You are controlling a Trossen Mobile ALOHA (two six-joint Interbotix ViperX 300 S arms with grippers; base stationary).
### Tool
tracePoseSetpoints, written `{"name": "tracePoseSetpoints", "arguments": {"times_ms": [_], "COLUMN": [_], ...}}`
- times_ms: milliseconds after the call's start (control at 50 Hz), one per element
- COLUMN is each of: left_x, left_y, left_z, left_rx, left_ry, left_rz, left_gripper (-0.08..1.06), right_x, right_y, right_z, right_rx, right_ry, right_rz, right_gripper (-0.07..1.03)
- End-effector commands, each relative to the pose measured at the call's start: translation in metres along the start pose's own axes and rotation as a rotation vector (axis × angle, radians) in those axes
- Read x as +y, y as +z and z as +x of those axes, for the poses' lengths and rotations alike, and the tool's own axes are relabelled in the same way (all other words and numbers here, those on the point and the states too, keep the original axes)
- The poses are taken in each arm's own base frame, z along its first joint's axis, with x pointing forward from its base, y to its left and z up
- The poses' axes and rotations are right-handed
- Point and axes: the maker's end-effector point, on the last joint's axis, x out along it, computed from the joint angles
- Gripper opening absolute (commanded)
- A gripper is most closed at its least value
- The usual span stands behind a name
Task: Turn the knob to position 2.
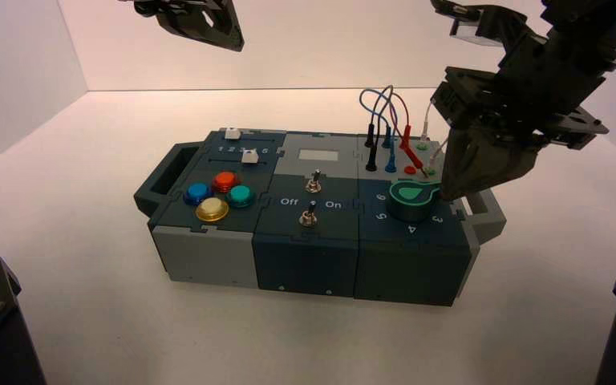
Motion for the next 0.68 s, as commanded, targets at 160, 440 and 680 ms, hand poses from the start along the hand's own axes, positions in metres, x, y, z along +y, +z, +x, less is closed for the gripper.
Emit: {"name": "tracePoseSetpoints", "arguments": {"times_ms": [160,440,680], "left_x": [0.006,0.017,0.017], "left_y": [0.015,0.01,0.01], "left_z": [-0.005,-0.006,-0.005], "left_rx": [-0.043,-0.038,-0.04], "left_ry": [0.015,0.041,0.043], "left_rz": [-0.003,-0.024,-0.025], "left_gripper": [-0.03,-0.03,-0.03], "right_x": [0.005,0.008,0.006], "right_y": [0.005,0.009,0.01], "right_z": [-0.021,-0.037,-0.035], "right_rx": [-0.042,-0.076,-0.072], "right_ry": [0.018,0.022,0.01], "right_rz": [-0.004,-0.043,-0.053], "right_gripper": [-0.02,-0.02,-0.02]}}
